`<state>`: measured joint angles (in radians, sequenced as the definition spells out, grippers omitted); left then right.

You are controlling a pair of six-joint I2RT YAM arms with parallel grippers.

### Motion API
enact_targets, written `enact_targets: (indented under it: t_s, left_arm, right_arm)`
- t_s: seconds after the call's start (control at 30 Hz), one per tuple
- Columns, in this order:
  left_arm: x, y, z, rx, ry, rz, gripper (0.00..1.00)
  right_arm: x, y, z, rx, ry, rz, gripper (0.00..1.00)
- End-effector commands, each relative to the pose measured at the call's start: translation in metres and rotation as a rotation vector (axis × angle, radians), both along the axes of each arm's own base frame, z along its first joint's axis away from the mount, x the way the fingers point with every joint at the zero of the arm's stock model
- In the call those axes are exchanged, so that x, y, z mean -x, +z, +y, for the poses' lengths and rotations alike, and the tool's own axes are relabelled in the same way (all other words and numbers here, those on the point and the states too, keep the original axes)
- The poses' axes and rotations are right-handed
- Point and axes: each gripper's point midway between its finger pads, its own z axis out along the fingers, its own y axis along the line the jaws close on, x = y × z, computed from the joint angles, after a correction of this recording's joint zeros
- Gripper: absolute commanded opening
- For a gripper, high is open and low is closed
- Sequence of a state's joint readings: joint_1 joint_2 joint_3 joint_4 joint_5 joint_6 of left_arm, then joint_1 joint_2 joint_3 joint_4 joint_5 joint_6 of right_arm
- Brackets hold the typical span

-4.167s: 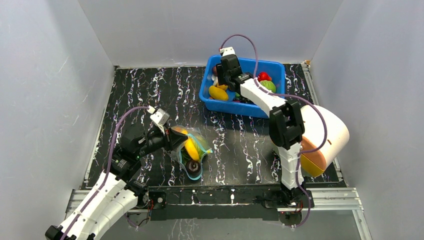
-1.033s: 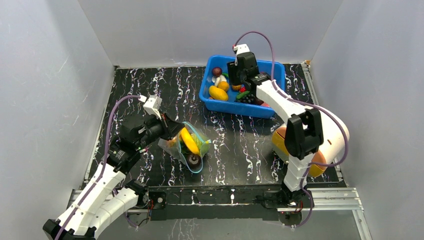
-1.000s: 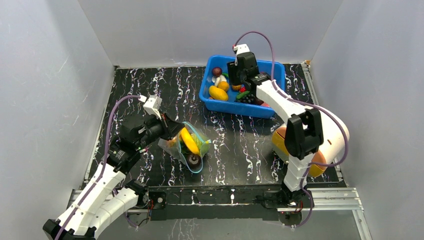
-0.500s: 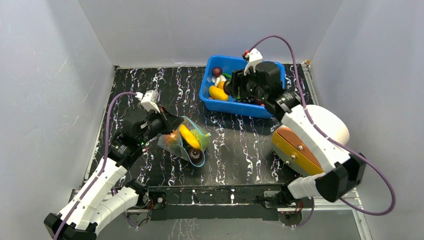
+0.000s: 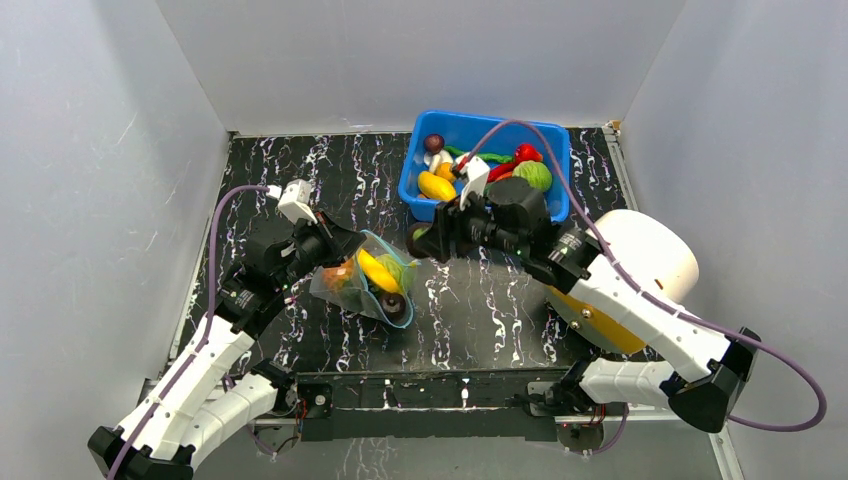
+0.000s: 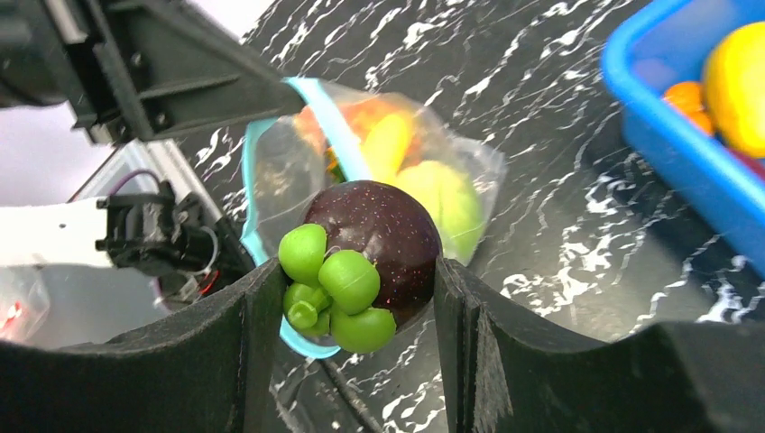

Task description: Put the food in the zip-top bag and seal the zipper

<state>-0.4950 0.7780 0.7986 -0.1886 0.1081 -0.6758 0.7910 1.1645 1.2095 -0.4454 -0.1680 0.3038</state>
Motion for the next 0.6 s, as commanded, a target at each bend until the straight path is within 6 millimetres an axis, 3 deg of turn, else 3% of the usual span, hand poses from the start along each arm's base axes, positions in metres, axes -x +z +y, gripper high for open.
enact_targets:
  t_s: [0.0, 0.33, 0.57]
  left_arm:
    - [-0.003, 0.029, -0.003, 0.062, 0.009, -0.063, 0.00]
    - [0.003, 0.027, -0.005, 0.081, -0.009, -0.045, 0.00]
    - [0.005, 0.028, -0.006, 0.121, -0.005, -0.038, 0.00]
  right_arm:
    - [0.025, 0.016, 0.026, -0.116, 0.053, 0.004, 0.25]
    - [0.048, -0.008, 0.074, -0.107, 0.062, -0.002, 0.26]
    - [0.034, -0.026, 0.093, -0.110, -0.023, -0.015, 0.26]
